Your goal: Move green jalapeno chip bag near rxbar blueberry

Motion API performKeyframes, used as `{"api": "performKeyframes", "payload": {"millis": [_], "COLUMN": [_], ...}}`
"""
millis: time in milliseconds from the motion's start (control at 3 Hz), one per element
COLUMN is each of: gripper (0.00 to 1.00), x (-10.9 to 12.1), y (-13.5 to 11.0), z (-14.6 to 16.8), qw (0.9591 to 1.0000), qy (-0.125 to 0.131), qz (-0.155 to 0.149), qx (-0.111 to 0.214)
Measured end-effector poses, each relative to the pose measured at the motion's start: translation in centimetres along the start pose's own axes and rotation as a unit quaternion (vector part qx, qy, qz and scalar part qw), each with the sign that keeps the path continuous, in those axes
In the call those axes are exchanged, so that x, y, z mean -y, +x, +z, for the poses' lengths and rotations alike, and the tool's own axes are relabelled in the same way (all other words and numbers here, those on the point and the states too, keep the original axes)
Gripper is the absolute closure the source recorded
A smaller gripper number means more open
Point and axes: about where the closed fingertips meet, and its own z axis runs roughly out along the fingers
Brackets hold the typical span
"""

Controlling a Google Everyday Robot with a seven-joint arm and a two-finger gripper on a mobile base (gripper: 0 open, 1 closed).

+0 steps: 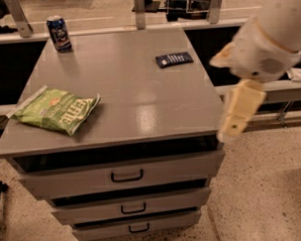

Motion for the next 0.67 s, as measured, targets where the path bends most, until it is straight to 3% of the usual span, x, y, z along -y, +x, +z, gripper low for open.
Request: {"api": "performKeyframes", "payload": {"millis": [333, 667], "gripper": [0.0, 0.0], "x": [0.1, -0.6], "y": [-6.2, -13.5], "z": [2.9, 4.3], "qw": [0.9974, 0.989], "qy": [-0.028, -0.05], "qz": [-0.042, -0.086], "qx": [0.05, 0.11]}}
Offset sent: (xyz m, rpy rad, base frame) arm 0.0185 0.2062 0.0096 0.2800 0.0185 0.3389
